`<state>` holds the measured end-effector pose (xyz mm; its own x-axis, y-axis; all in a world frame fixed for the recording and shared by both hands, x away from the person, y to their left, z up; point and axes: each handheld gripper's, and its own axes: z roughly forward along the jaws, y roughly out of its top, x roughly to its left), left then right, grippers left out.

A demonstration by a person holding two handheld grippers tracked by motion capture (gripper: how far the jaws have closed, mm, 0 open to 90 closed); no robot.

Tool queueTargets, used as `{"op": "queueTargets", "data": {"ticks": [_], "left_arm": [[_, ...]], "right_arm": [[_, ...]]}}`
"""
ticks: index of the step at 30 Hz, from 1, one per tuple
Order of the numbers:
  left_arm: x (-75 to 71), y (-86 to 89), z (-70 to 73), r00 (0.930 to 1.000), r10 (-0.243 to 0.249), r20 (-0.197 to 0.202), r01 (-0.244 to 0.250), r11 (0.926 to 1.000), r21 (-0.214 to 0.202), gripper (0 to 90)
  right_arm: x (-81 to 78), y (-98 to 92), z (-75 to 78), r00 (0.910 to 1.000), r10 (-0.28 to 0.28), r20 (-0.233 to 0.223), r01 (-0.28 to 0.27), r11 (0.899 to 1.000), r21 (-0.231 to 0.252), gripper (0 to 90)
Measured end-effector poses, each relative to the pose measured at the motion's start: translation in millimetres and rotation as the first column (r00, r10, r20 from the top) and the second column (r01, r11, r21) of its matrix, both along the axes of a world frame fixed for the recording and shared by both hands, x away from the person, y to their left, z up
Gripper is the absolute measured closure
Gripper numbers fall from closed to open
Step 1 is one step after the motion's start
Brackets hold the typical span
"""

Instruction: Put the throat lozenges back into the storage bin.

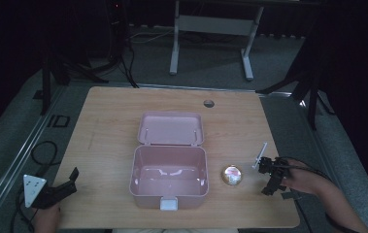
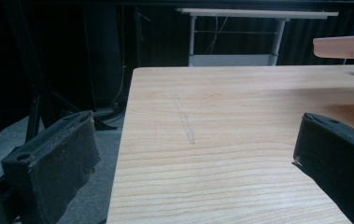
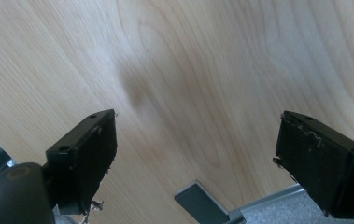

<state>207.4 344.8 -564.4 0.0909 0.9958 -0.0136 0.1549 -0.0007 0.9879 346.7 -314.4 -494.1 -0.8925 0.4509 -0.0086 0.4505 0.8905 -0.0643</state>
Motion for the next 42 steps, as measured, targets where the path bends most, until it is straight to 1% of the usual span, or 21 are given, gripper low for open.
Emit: {"op": "queueTargets", "data": {"ticks": [2,4,6,7,8,10,13,14,18,20,21,23,32,37,38,39,42], "left_arm": [[0.0,0.1,0.0,1.0,-0.001,-0.002,0.001,1.0,-0.001,0.3],[0.1,0.2,0.0,1.0,-0.003,-0.002,0.003,1.0,-0.002,0.3],[0.0,0.2,0.0,1.0,-0.003,-0.001,0.003,1.0,-0.003,0.3],[0.0,0.2,0.0,1.0,-0.003,-0.001,0.003,1.0,-0.003,0.3],[0.0,0.3,0.0,1.0,-0.005,-0.002,0.005,1.0,-0.003,0.3],[0.1,0.3,0.0,1.0,-0.006,-0.003,0.006,1.0,-0.004,0.3],[0.0,0.3,0.0,1.0,-0.008,-0.002,0.007,1.0,-0.005,0.3],[0.0,0.5,0.0,1.0,-0.009,-0.002,0.009,0.9999,-0.007,0.3],[-0.2,0.8,0.0,0.9999,-0.011,-0.001,0.011,0.9999,-0.008,0.3],[-0.1,0.9,0.0,0.9999,-0.012,-0.002,0.012,0.9999,-0.008,0.3],[-0.1,0.9,0.0,0.9999,-0.013,-0.002,0.013,0.9999,-0.008,0.3],[-0.1,0.9,0.0,0.9999,-0.013,-0.002,0.013,0.9999,-0.009,0.3],[-0.3,1.3,0.0,0.9999,-0.016,-0.001,0.016,0.9998,-0.011,0.3],[-0.4,1.6,0.0,0.9998,-0.019,-0.001,0.019,0.9997,-0.014,0.3],[-0.4,1.6,0.0,0.9998,-0.019,-0.001,0.019,0.9997,-0.014,0.3],[-0.4,1.6,0.0,0.9998,-0.019,-0.001,0.019,0.9997,-0.014,0.3],[-0.5,1.8,0.0,0.9998,-0.02,-0.001,0.02,0.9997,-0.016,0.3]], "right_arm": [[2.2,5.2,1.2,1.0,0.004,-0.004,-0.004,1.0,0.006,12.5],[2.8,6.5,1.1,0.9999,0.002,-0.011,-0.002,1.0,0.004,12.6],[3.1,11.6,-0.2,0.9997,0.022,0.004,-0.022,1.0,-0.016,12.6],[3.1,11.6,-0.2,0.9997,0.022,0.004,-0.022,1.0,-0.016,12.6],[3.9,17.8,-2.0,0.9995,0.031,-0.009,-0.031,0.999,-0.011,12.7],[4.6,21.5,-3.4,0.9991,0.042,-0.011,-0.042,0.999,-0.015,12.7],[6.7,25.8,-4.1,0.9989,0.045,-0.011,-0.045,0.999,-0.009,12.7],[8.4,30.7,-5.0,0.9984,0.055,-0.01,-0.055,0.998,-0.005,12.6],[13.1,42.0,-7.6,0.9976,0.069,-0.011,-0.069,0.998,0.014,12.7],[14.4,48.1,-10.8,0.9965,0.081,-0.016,-0.081,0.997,0.015,12.5],[15.0,51.3,-12.2,0.9964,0.084,-0.011,-0.084,0.996,0.015,12.4],[17.6,57.3,-13.7,0.996,0.088,-0.011,-0.088,0.996,0.035,12.4],[23.9,87.9,-16.9,0.9878,0.156,-0.002,-0.155,0.987,0.041,12.4],[27.7,100.4,-18.1,0.9848,0.174,-0.002,-0.174,0.984,0.031,11.7],[27.7,100.4,-18.1,0.9848,0.174,-0.002,-0.174,0.984,0.031,11.7],[28.8,104.4,-18.8,0.9839,0.179,-0.009,-0.178,0.984,0.03,11.6],[29.6,107.8,-20.4,0.983,0.183,-0.019,-0.182,0.983,0.023,11.6]]}}
